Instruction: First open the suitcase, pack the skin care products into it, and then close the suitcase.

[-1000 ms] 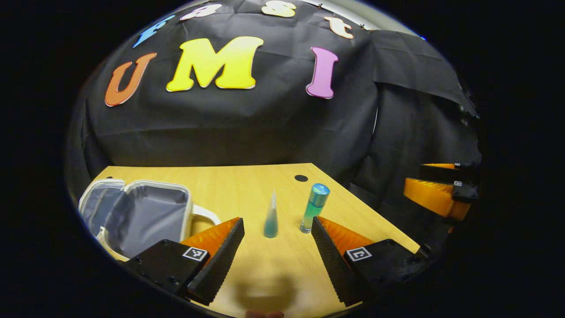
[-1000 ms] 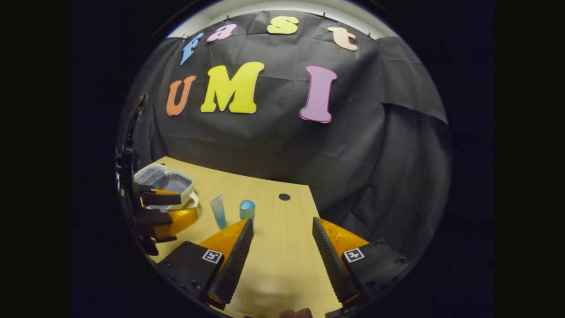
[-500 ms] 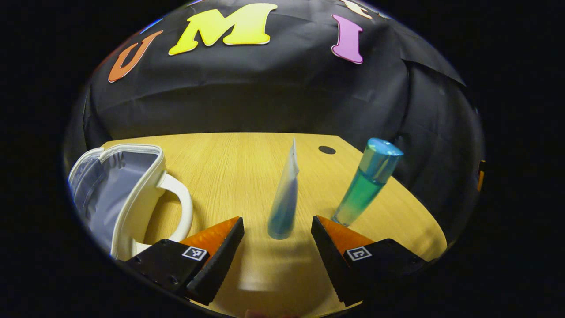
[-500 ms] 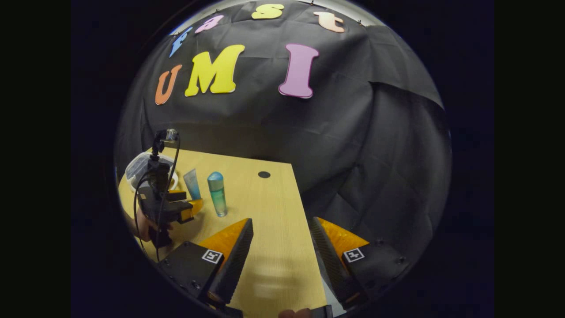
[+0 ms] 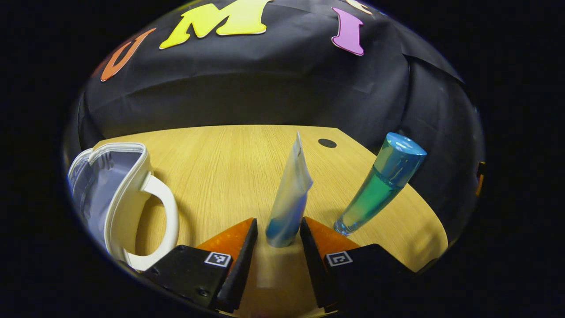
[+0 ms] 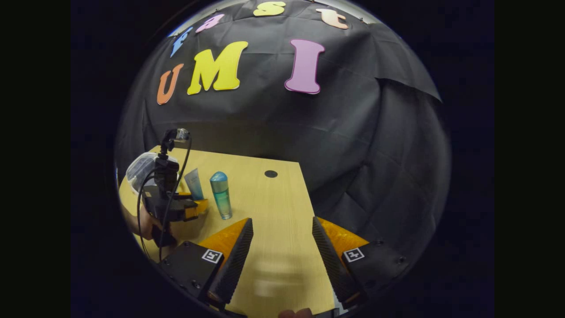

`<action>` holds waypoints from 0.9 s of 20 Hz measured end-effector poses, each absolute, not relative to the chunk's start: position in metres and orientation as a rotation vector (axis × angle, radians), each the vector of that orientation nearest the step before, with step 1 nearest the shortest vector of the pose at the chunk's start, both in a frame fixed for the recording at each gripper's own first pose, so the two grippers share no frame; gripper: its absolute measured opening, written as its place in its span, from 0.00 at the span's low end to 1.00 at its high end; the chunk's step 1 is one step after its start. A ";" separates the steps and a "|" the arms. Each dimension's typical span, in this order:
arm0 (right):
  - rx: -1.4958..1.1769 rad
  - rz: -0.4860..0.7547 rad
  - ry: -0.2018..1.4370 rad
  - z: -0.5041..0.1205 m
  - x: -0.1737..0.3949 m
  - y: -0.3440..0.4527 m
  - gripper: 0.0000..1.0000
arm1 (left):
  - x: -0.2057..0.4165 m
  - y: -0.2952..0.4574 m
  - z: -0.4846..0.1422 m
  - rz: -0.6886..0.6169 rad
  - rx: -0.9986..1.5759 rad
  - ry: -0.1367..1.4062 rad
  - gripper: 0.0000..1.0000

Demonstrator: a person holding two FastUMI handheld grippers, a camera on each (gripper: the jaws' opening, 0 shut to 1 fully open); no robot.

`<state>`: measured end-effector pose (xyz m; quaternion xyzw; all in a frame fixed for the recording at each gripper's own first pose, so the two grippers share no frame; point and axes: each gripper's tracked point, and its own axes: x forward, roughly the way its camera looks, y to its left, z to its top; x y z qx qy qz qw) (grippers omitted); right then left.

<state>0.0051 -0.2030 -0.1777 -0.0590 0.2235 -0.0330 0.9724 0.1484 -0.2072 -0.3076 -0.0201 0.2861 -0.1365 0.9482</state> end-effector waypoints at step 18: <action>0.087 0.129 0.545 -0.272 0.129 -0.066 0.80 | 0.067 -0.081 -0.201 -0.201 -0.100 0.609 0.40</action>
